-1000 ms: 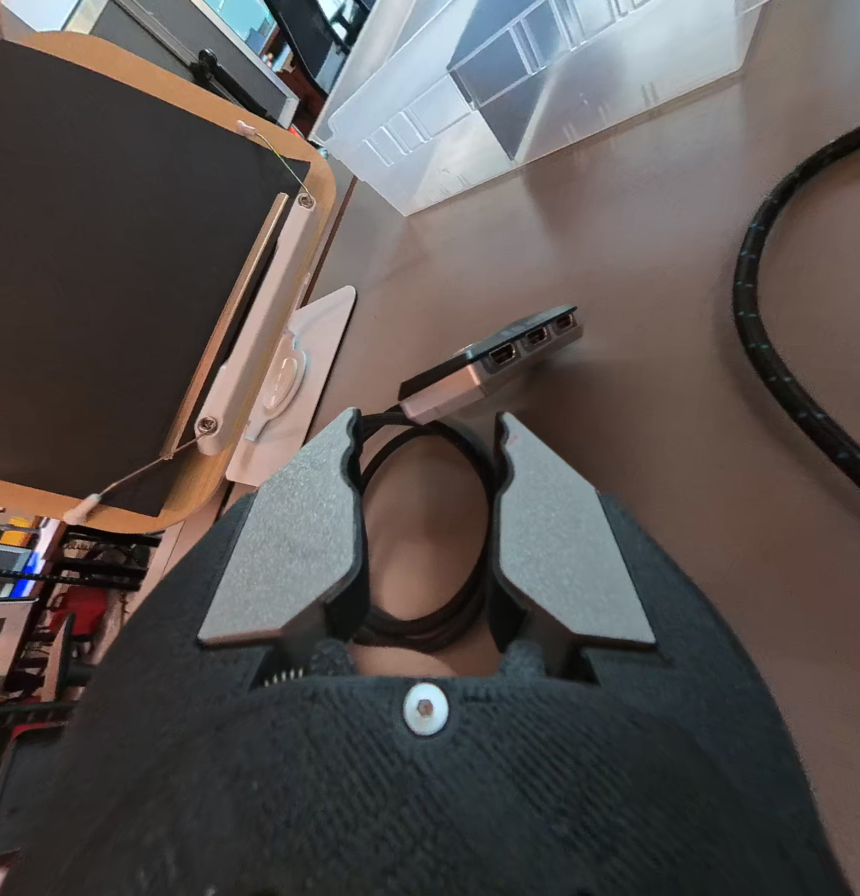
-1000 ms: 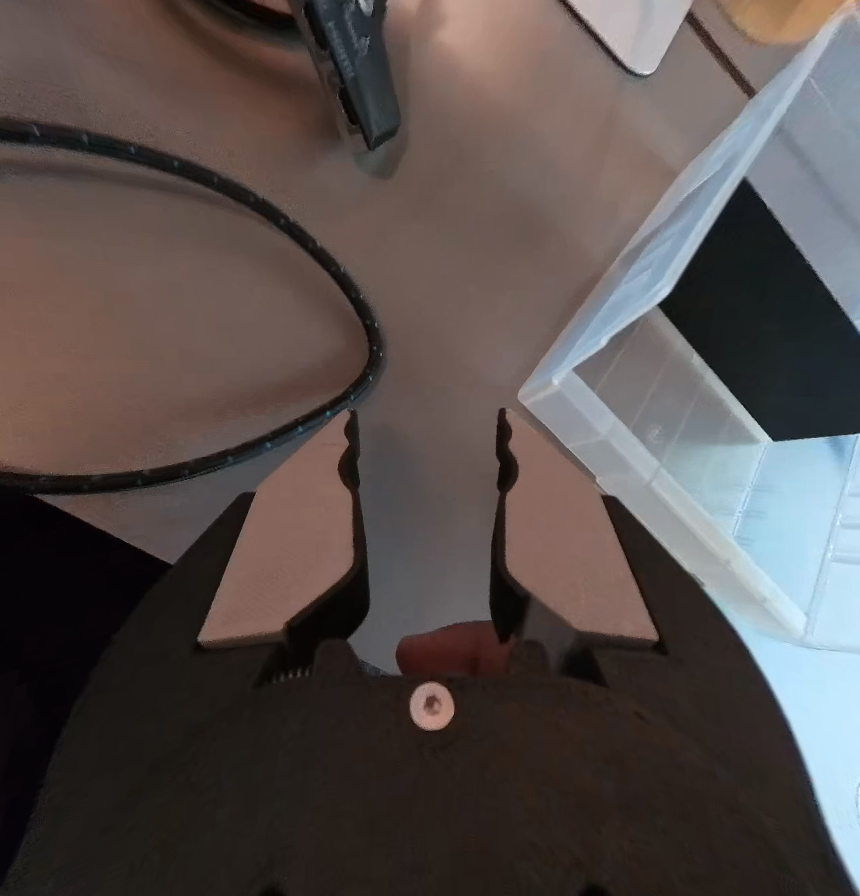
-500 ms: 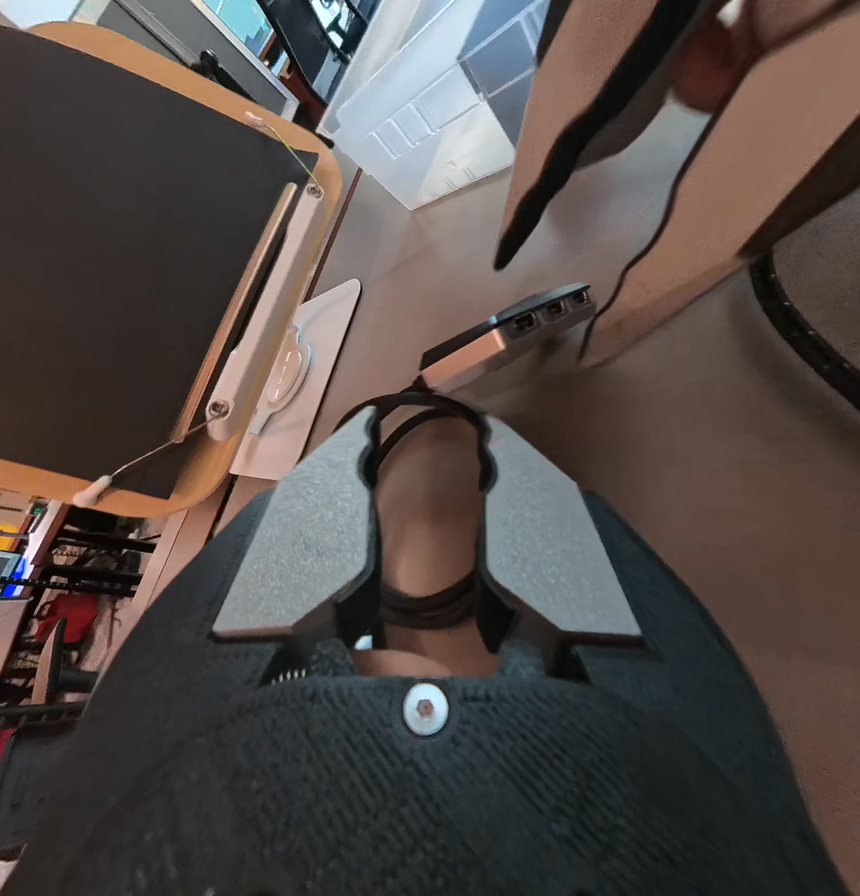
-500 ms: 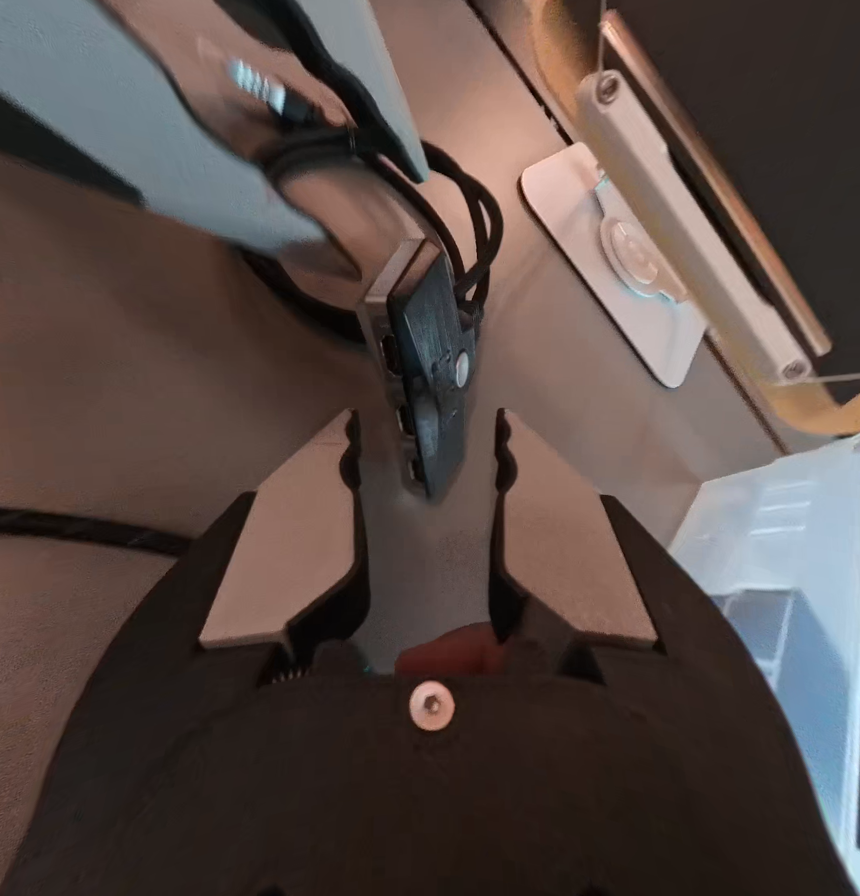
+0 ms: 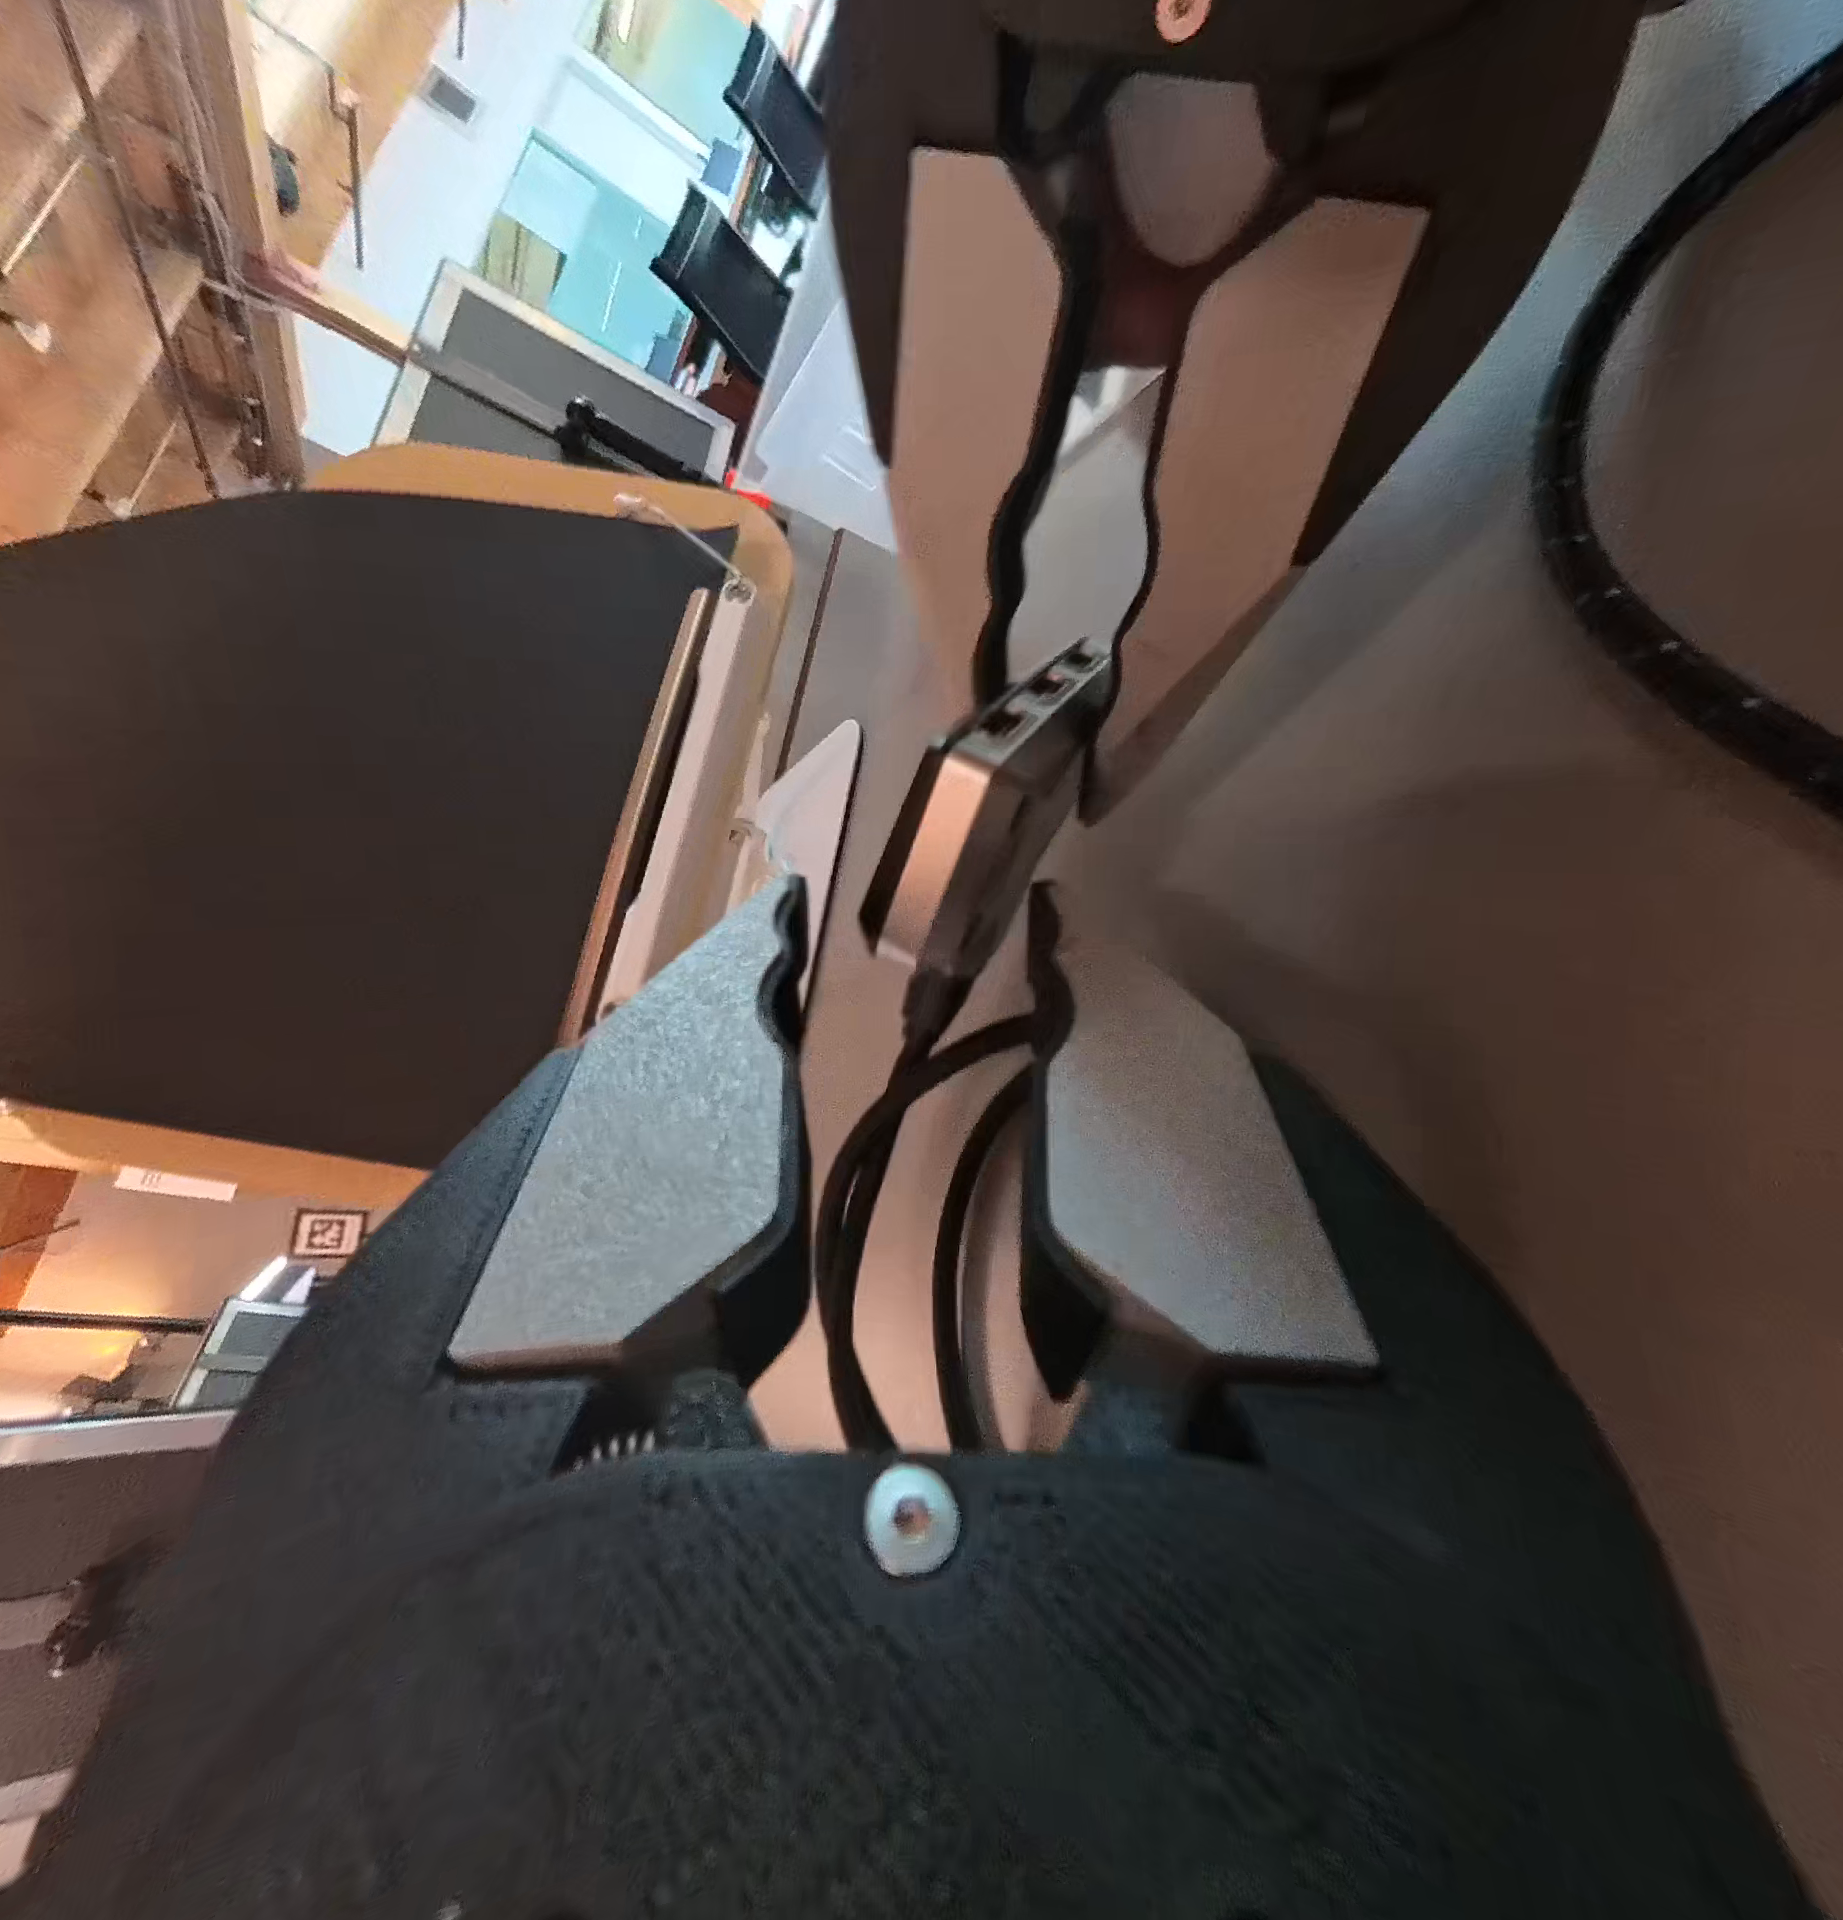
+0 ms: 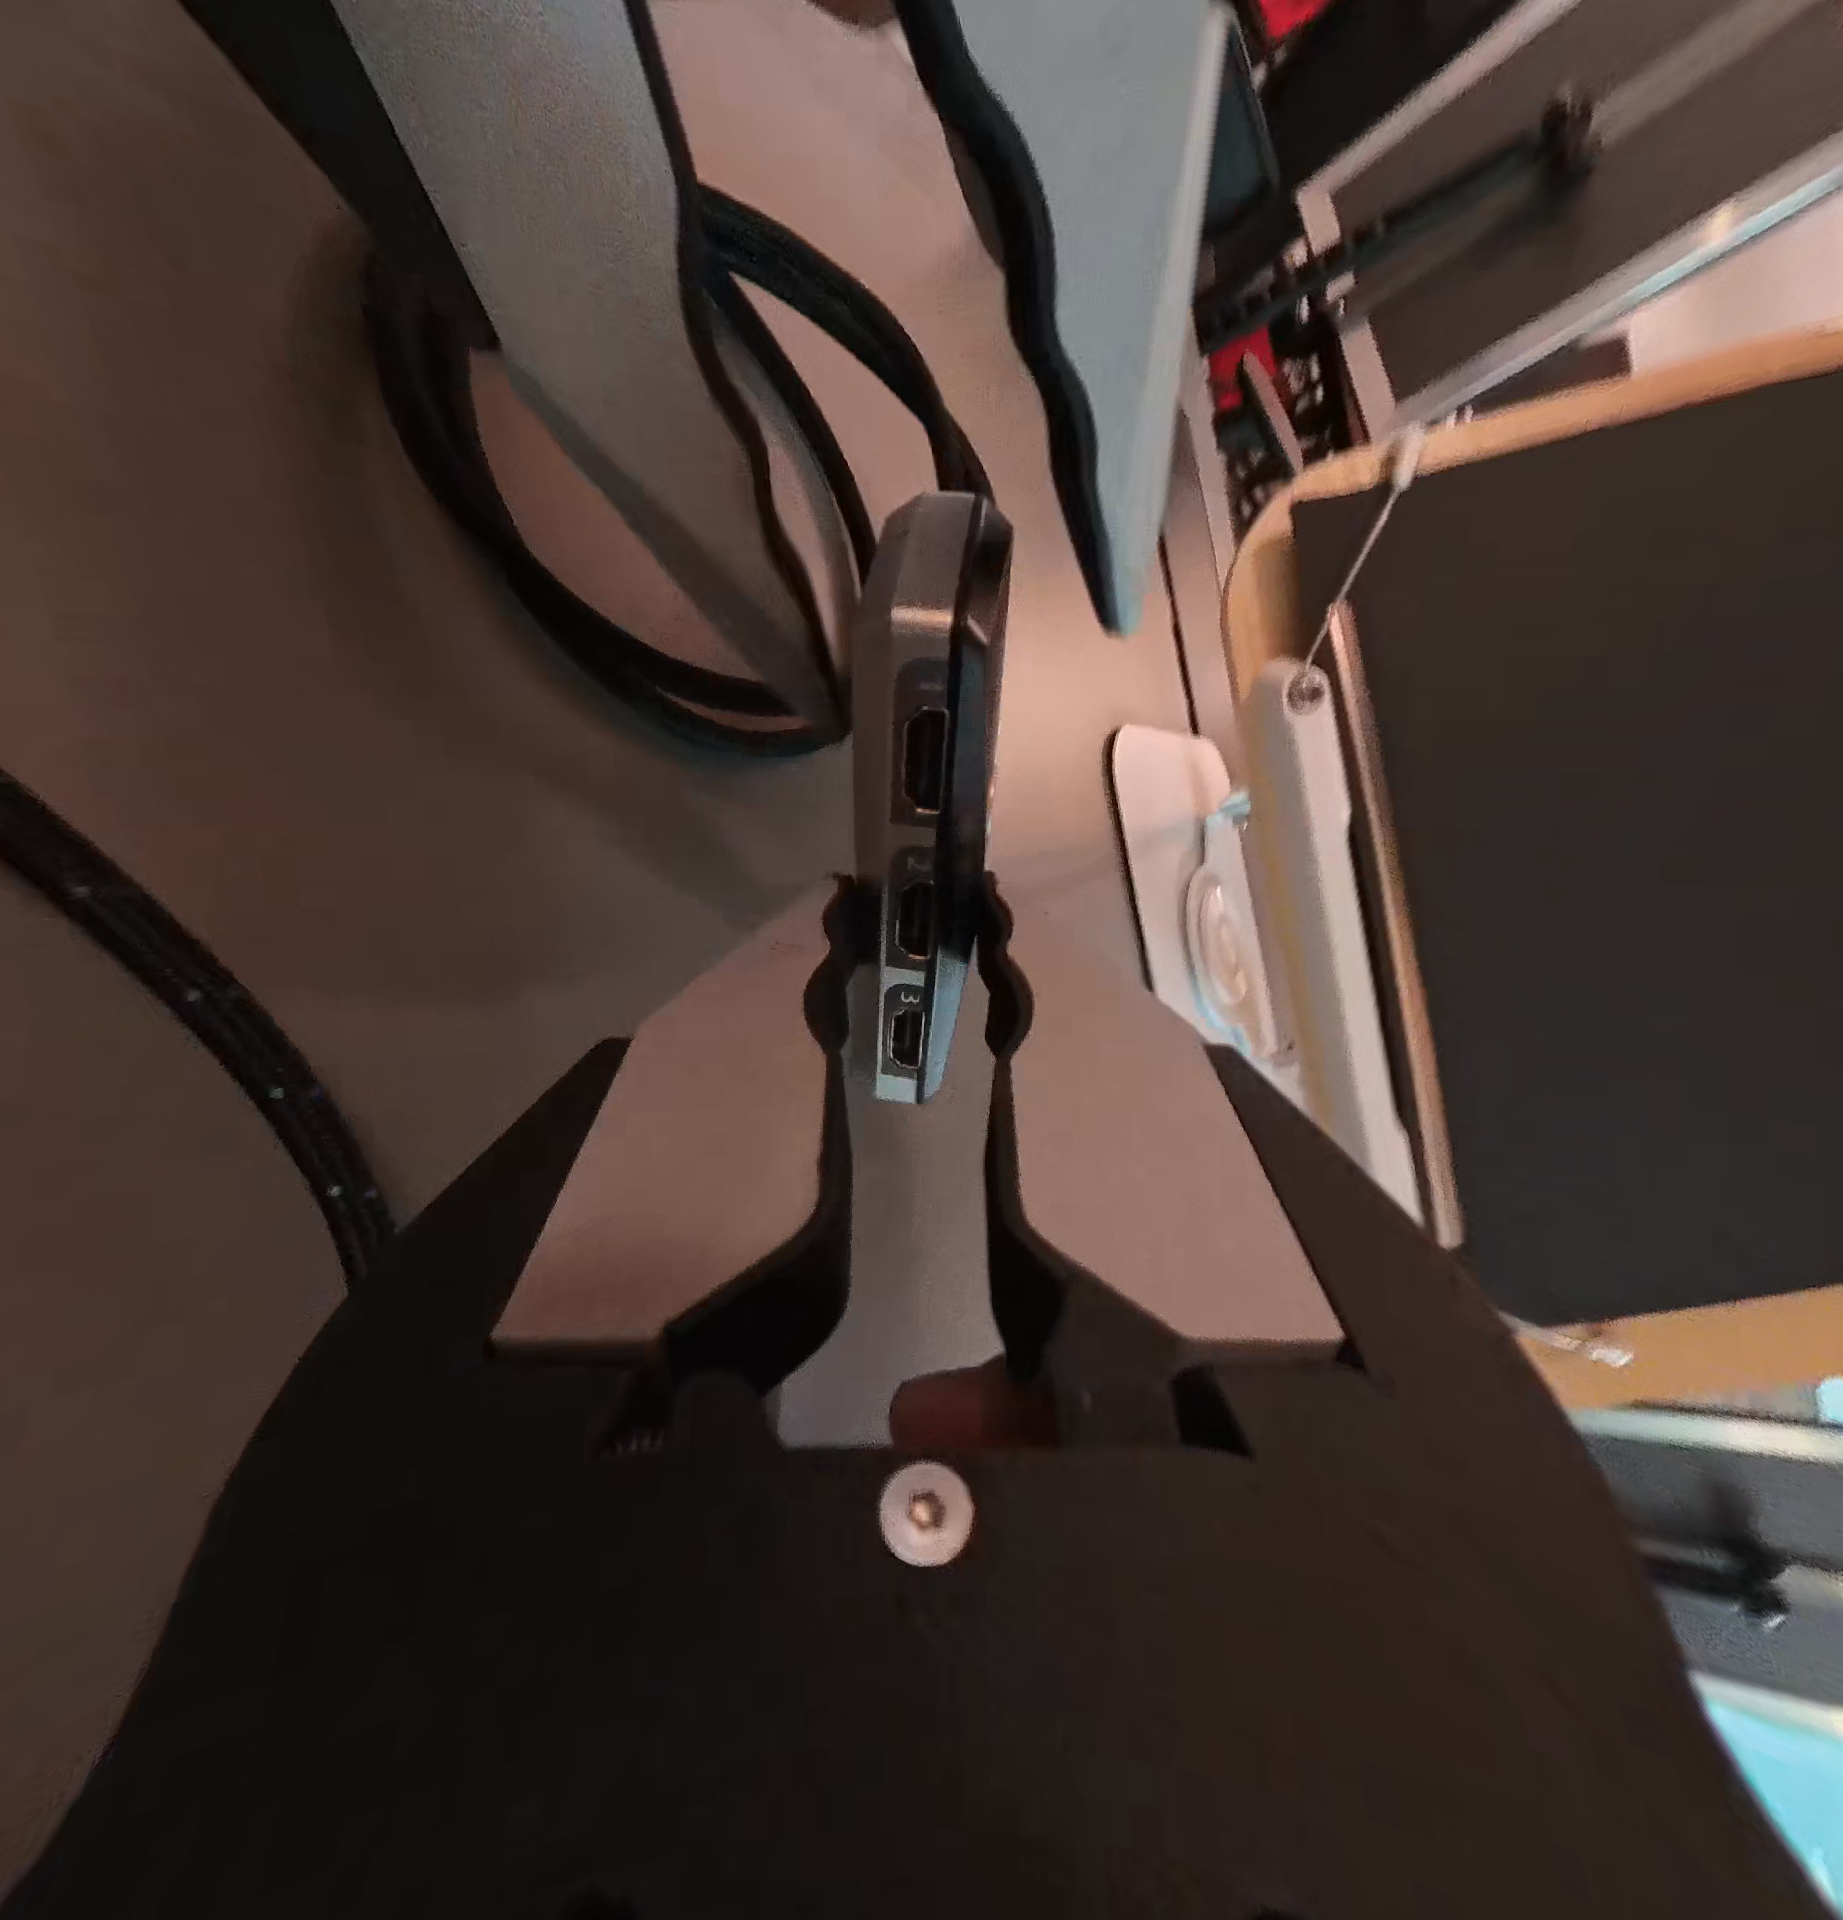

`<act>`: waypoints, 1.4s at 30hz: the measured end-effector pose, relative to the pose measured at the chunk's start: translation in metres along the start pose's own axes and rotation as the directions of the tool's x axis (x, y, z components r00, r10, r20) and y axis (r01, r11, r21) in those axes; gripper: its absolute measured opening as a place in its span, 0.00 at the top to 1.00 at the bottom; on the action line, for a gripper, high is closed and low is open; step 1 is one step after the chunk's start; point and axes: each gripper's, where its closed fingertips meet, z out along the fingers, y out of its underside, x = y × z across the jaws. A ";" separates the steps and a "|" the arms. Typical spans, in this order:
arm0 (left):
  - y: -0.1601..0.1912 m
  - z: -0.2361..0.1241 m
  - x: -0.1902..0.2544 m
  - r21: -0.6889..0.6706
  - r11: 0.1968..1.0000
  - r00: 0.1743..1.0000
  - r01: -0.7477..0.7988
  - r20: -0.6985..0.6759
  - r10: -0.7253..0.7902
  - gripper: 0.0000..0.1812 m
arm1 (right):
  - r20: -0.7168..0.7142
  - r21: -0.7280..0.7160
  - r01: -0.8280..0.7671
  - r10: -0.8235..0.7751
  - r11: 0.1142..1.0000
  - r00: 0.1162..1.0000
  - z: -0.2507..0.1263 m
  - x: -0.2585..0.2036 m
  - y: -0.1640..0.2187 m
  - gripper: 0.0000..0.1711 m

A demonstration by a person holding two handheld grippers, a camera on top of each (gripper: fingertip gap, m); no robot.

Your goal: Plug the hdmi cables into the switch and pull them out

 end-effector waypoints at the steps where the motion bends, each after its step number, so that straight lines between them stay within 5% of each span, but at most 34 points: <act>1: -0.002 0.001 0.003 0.005 1.000 1.000 -0.009 0.000 0.009 0.76 | -0.002 0.017 0.039 -0.039 0.999 0.999 -0.001 -0.001 -0.005 0.88; 6: -0.007 0.003 0.013 0.023 0.995 0.995 -0.101 -0.020 0.102 0.85 | -0.016 0.017 0.147 -0.147 0.989 0.989 -0.001 -0.004 -0.019 0.89; 12: 0.004 0.002 -0.007 -0.025 0.997 0.997 -0.068 0.022 0.069 0.89 | -0.080 0.037 -0.085 0.088 0.996 0.993 -0.030 0.021 -0.012 0.90; 15: 0.012 0.002 -0.013 -0.038 0.999 0.999 -0.038 0.034 0.040 0.89 | 0.085 0.109 -0.246 0.238 0.963 0.968 -0.060 0.002 -0.021 0.91; 19: 0.009 0.004 -0.004 -0.025 0.999 0.999 -0.045 0.001 0.045 0.89 | 0.364 0.125 -0.265 0.204 0.956 0.909 -0.083 -0.059 -0.052 0.89; 27: 0.016 0.004 -0.002 -0.031 0.999 1.000 -0.025 -0.018 0.025 0.89 | 0.468 0.110 -0.114 0.049 0.987 0.882 -0.058 -0.117 -0.081 0.76; 32: 0.020 0.005 0.001 -0.041 0.997 0.998 -0.065 -0.017 0.064 0.89 | 0.550 0.136 -0.065 -0.021 0.989 0.835 -0.049 -0.134 -0.084 0.90; 37: 0.025 0.005 -0.008 -0.057 0.995 0.996 -0.077 0.035 0.079 0.89 | 0.488 0.121 -0.226 0.140 0.967 0.862 -0.031 -0.097 -0.080 0.92; 42: 0.038 0.002 -0.030 -0.100 0.990 0.982 -0.099 0.149 0.113 0.89 | 0.501 0.018 -0.593 0.506 0.805 0.702 -0.012 -0.043 -0.061 0.93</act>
